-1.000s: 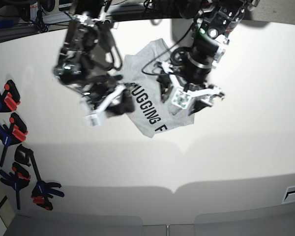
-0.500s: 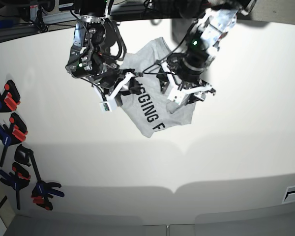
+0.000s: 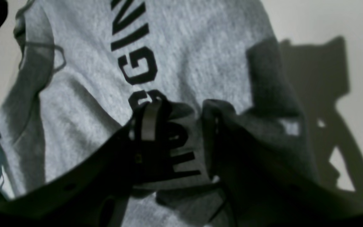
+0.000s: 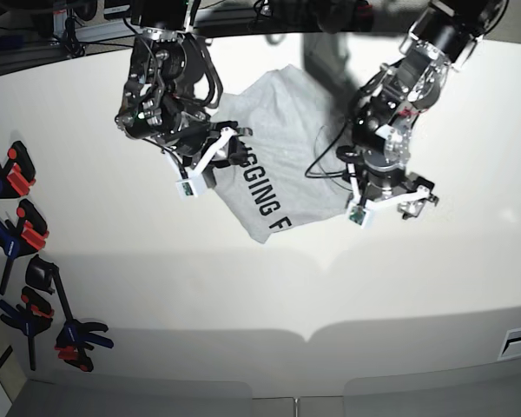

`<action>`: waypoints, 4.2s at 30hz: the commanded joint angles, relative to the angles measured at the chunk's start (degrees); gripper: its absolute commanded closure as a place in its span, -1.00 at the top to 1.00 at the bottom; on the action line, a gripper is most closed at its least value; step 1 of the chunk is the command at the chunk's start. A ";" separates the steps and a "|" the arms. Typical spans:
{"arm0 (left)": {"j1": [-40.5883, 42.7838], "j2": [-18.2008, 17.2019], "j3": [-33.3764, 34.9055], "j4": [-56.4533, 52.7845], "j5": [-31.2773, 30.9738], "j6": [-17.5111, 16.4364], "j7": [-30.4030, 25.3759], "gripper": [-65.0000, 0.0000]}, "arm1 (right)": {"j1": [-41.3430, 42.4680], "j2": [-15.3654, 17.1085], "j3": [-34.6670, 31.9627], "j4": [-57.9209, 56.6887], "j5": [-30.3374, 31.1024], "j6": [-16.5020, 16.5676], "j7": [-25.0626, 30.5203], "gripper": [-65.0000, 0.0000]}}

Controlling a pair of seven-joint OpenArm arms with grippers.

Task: Fold the T-shirt properly
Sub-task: 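Lower the shirt onto the table and regrasp its collar edge, then pull the shirt collar edge with both grippers to spread it flat, then drag the shirt with both grippers to straighten it, then release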

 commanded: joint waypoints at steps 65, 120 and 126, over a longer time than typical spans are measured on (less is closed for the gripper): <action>8.44 -5.31 -0.02 4.04 4.50 -7.19 -3.58 0.32 | 12.68 11.76 0.37 9.09 9.66 -0.37 2.03 -0.39; 2.40 -1.16 -1.62 -19.82 -0.26 1.25 -8.90 0.32 | -7.93 2.05 -19.91 -1.40 -14.19 -1.25 18.47 -0.40; -2.54 -3.67 -1.62 -19.82 -0.96 1.27 -9.73 0.32 | -10.78 1.77 -19.91 2.27 -10.88 -1.22 17.22 -0.40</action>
